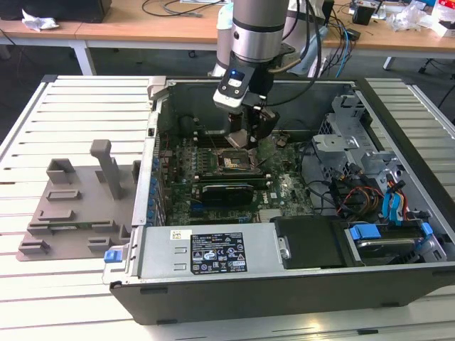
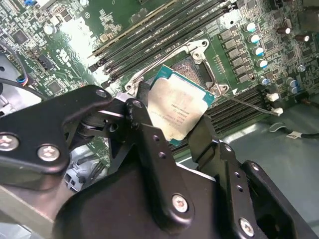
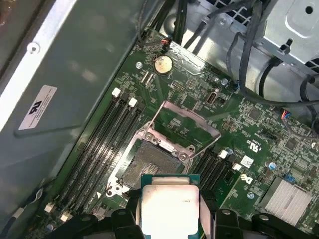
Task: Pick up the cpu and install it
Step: 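Place the cpu into insertion slot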
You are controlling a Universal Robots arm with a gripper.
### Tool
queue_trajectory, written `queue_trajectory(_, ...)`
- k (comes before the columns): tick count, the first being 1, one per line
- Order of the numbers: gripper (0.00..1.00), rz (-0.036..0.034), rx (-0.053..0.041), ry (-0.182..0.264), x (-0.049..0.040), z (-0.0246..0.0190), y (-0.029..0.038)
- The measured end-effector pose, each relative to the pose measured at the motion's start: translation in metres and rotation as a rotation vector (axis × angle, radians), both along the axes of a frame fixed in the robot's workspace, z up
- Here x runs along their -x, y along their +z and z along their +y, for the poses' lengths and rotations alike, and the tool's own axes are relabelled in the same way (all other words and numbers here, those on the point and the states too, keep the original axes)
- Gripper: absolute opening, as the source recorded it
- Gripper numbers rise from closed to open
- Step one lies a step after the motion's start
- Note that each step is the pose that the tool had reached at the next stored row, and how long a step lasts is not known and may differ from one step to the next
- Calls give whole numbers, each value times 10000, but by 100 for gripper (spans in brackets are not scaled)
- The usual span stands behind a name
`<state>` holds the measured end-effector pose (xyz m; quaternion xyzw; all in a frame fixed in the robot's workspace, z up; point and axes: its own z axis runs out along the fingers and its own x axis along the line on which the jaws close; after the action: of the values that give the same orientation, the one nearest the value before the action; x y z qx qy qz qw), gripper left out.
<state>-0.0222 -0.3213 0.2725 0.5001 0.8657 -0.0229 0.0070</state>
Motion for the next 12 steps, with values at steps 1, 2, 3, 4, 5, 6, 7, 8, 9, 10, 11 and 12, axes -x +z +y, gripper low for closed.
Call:
queue_trajectory(1,55,0,1,-157,0,0,-1)
queue_trajectory(2,55,0,1,-207,0,0,-1)
queue_trajectory(3,55,0,2,-257,0,0,-1)
queue_trajectory(4,55,0,3,-373,0,0,-1)
queue_trajectory(5,55,0,3,-474,0,0,-1)
queue_trajectory(6,55,0,4,-564,0,0,-2)
queue_trajectory(7,55,0,4,-618,0,0,-2)
queue_trajectory(8,55,0,4,-668,0,0,-2)
queue_trajectory(9,55,0,5,-755,0,0,-2)
queue_trajectory(10,55,0,7,-980,0,0,-3)
queue_trajectory(11,55,0,9,-1110,0,0,-4)
queue_trajectory(12,55,0,11,-1173,0,0,-4)
